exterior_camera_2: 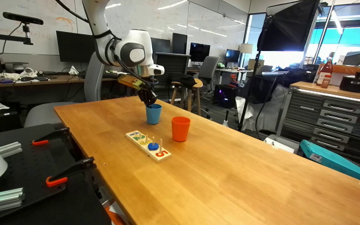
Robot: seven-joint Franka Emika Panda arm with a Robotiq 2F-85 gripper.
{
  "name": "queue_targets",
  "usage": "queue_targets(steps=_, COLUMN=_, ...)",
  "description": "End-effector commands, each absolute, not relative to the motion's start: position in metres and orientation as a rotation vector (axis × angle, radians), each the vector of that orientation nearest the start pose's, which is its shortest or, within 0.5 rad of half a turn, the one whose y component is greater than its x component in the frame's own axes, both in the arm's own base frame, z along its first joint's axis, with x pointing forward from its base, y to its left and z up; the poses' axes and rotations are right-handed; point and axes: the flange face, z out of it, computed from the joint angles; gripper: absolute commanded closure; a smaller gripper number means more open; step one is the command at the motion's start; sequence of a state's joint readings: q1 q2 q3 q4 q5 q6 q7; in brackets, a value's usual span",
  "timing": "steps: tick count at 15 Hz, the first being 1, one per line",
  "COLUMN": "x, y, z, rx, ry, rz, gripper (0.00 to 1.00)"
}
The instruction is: Put the blue cup in the orange one
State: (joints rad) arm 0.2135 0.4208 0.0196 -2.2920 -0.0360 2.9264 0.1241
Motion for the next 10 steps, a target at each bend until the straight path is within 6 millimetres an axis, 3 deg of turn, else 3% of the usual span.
queue_targets(steps=1, x=0.542, y=0.128, z=0.194, rx=-3.09, ry=-0.2, rz=-0.376, gripper=0.98)
queue_targets(steps=6, x=0.562, y=0.119, z=0.224, rx=-3.112, ry=-0.161, rz=-0.38, gripper=0.99)
queue_targets(steps=10, x=0.591, y=0.089, z=0.264, rx=-3.169, ry=-0.091, rz=-0.387, gripper=0.99)
